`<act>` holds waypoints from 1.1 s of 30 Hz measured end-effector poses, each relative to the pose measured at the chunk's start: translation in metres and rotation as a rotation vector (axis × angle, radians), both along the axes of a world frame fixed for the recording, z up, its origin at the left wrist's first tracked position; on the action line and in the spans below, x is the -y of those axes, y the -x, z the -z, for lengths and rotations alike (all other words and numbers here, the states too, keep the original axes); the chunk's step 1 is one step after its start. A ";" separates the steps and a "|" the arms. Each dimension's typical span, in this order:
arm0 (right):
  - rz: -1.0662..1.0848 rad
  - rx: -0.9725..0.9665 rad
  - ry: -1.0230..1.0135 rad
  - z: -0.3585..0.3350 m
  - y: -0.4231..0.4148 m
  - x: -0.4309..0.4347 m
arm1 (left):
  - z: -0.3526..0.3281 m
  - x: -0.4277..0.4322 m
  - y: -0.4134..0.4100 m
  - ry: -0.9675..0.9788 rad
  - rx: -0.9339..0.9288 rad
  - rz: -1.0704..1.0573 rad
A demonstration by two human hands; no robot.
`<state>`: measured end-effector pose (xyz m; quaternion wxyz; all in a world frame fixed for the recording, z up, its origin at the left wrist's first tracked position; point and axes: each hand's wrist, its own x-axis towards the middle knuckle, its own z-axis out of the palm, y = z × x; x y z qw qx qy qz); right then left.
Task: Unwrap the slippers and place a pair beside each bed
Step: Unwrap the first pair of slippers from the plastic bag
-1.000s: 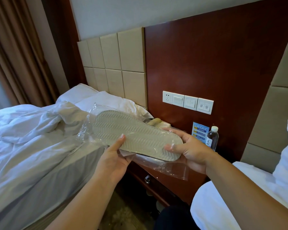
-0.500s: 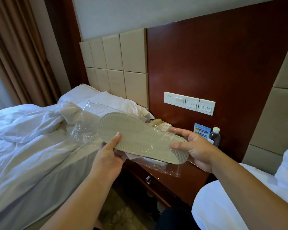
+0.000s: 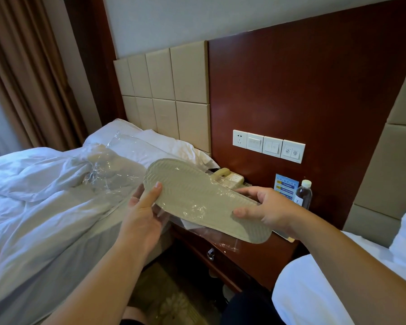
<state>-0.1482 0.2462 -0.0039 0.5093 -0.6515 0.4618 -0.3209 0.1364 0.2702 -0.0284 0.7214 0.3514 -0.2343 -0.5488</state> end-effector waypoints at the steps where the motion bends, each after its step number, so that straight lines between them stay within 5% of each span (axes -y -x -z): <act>1: 0.009 -0.006 0.002 0.000 0.002 0.001 | -0.001 0.000 -0.003 -0.003 -0.018 -0.013; 16: -0.010 0.091 -0.048 0.015 -0.003 -0.007 | 0.025 -0.023 0.044 -0.090 -0.014 0.108; 33: -0.031 -0.212 -0.001 0.021 -0.002 -0.010 | 0.013 -0.012 0.047 -0.119 0.107 0.005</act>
